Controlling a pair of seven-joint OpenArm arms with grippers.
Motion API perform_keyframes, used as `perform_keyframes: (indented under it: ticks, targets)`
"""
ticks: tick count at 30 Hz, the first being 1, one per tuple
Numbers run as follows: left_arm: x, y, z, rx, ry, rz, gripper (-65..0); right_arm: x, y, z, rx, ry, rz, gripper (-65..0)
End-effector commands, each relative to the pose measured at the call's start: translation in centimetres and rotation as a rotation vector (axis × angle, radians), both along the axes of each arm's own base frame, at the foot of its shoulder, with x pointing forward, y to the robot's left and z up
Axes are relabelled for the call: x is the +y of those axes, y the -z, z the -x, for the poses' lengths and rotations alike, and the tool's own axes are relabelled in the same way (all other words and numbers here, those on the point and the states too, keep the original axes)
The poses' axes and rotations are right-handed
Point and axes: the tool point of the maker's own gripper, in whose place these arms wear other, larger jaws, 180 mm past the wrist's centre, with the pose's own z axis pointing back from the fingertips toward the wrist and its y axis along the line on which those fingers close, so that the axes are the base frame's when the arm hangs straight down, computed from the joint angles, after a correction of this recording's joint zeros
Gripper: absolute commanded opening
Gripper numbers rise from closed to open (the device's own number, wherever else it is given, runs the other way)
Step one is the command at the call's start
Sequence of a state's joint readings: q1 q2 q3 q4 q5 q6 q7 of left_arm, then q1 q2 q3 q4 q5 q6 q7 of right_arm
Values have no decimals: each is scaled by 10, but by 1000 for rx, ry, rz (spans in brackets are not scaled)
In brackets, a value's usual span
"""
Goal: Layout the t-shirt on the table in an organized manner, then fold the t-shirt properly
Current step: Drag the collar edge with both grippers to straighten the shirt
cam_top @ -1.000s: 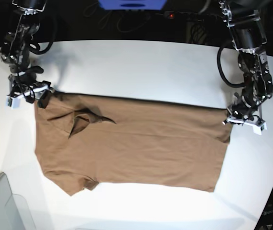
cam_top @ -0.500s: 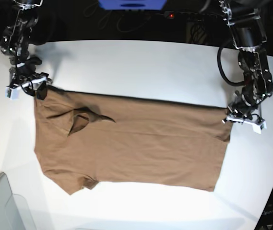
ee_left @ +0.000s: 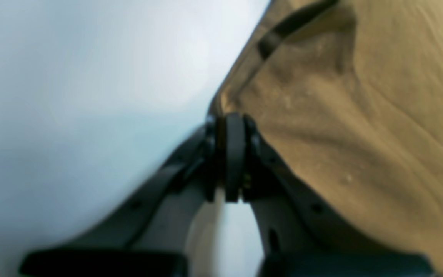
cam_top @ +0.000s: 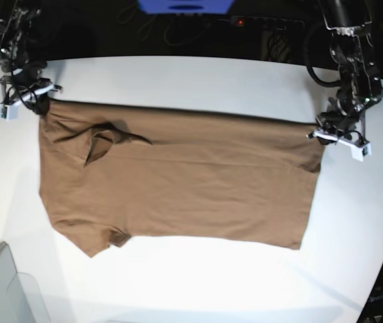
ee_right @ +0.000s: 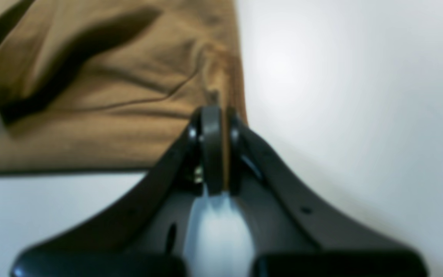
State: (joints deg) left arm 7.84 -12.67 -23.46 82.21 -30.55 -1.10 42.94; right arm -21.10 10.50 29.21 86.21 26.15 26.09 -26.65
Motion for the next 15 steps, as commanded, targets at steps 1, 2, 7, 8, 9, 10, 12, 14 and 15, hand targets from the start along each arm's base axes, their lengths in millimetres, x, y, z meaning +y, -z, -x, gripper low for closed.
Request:
perform_keyframes:
  ticks: [1, 2, 7, 8, 9, 10, 12, 14, 15]
  targets:
    - [5, 6, 13, 47, -4, -14, -650, -1, -10, 0, -32, -18, 11, -650]
    - [5, 9, 18, 58, -3, -14, -650, 1, -10, 5, -30, -20, 10, -650]
    - [1, 9, 53, 90, 27, -44, -650, 0, -3, 28, 16, -10, 12, -650]
    - [1, 8, 59, 94, 31, -51, -650, 0, -3, 31, 21, -12, 14, -650]
    - [1, 6, 63, 95, 36, -56, -650, 0, -2, 33, 26, -12, 14, -650]
    - [0, 5, 66, 97, 38, -60, -650, 0, -2, 34, 26, -14, 13, -650]
    - [-1, 3, 73, 99, 46, -66, -650, 0, -2, 39, 35, -15, 17, -650]
    - [-2, 4, 78, 108, 50, -67, -650, 3, -3, 46, 42, -19, 19, -650]
    - [-2, 4, 79, 110, 50, -67, -650, 6, -3, 48, 42, -18, 15, -650]
